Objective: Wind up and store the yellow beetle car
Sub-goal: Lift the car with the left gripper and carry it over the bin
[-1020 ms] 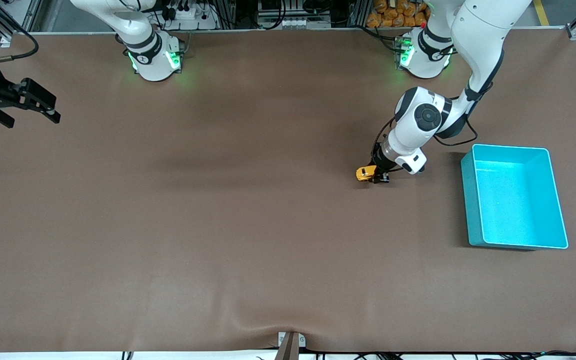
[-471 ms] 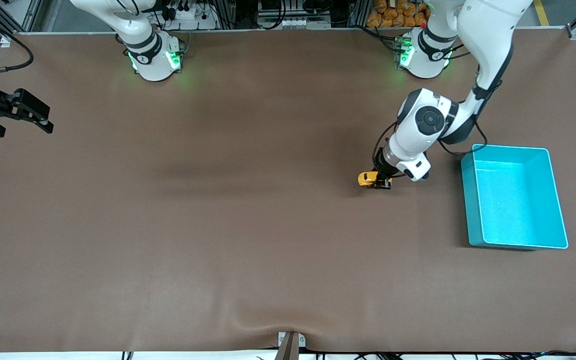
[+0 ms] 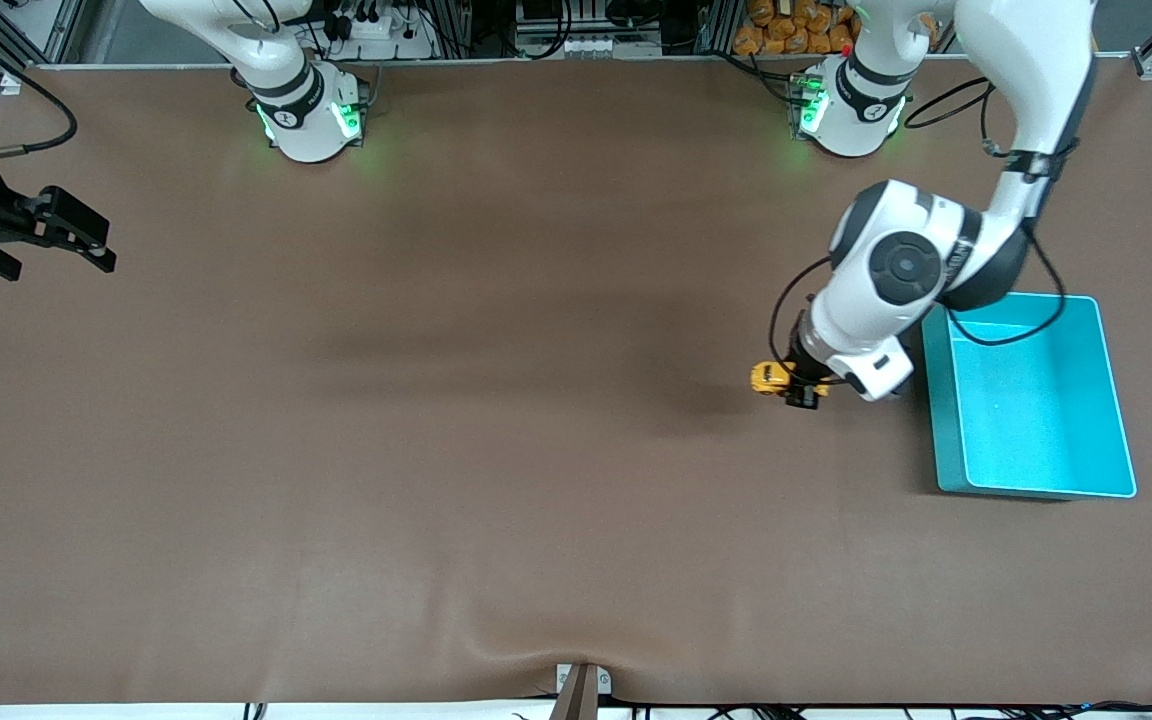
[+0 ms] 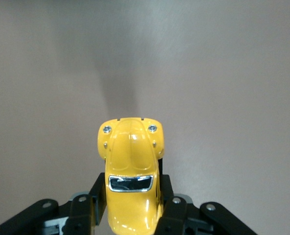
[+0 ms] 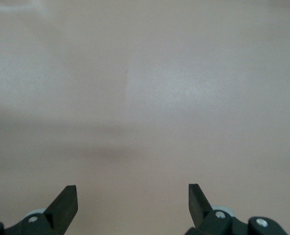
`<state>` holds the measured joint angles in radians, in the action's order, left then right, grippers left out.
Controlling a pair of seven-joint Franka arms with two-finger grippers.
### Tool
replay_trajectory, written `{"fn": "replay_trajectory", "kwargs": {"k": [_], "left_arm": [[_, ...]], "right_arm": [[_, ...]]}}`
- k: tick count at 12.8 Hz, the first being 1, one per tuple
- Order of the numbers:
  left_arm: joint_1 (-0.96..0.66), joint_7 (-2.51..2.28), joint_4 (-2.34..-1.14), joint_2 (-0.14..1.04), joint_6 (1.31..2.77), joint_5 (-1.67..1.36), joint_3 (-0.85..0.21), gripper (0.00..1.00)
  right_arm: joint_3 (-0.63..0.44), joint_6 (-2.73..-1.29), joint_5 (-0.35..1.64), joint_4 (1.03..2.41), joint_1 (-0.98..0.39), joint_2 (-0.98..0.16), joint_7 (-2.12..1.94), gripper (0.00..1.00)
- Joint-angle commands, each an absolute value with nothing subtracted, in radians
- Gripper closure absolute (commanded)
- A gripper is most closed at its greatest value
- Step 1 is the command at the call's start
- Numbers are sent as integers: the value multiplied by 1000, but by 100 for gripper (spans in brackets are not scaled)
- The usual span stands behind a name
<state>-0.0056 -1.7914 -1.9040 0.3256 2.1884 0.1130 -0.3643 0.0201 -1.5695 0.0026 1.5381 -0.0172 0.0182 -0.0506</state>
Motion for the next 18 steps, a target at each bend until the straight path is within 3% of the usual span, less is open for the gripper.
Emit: {"fn": "replay_trajectory", "kwargs": {"k": [1, 18], "left_arm": [[64, -1644, -1835, 330, 2094, 133, -368, 100], [465, -271, -1844, 324, 2092, 146, -370, 100]], "right_arm": [[6, -1554, -8, 1509, -34, 8, -46, 0], [6, -1562, -6, 1514, -31, -18, -46, 0]]}}
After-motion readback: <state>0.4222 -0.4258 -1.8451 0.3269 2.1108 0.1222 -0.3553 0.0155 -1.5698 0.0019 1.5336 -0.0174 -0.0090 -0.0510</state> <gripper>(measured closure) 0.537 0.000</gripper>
